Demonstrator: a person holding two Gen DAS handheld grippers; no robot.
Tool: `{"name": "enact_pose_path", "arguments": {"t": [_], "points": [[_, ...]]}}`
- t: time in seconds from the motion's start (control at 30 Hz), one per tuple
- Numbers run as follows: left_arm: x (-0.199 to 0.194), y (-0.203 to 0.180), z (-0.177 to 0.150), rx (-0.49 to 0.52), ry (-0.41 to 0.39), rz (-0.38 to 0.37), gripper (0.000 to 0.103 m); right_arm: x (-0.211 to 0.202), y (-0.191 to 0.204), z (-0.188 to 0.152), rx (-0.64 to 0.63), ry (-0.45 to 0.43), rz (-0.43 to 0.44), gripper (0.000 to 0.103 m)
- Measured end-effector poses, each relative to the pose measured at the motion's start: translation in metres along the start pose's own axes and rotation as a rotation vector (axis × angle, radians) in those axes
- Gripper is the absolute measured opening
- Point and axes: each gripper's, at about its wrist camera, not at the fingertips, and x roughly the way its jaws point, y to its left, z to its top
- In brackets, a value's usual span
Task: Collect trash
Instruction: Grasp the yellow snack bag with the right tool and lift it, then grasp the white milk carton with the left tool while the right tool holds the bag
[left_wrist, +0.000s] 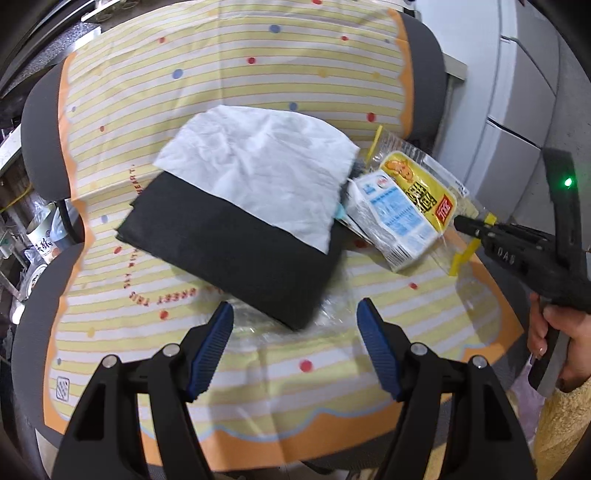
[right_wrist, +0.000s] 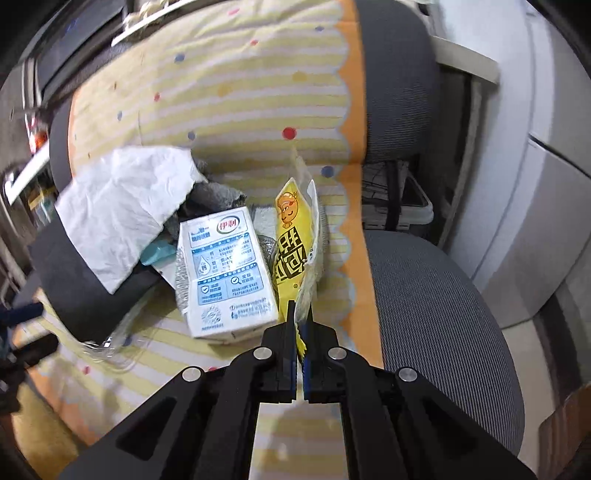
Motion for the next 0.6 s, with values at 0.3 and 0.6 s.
{"name": "enact_pose_path", "arguments": {"t": [0.3, 0.6], "points": [[0.007, 0.006, 0.002, -0.008, 0.009, -0.012, 0.068, 0.007, 0.014, -0.006, 0.007, 0.150, 0.212, 0.002], [-0.002, -0.011, -0.005, 0.041, 0.002, -0.074, 0.079, -0.057, 0.025, -0.036, 0.059, 0.154, 0.199, 0.002]]}}
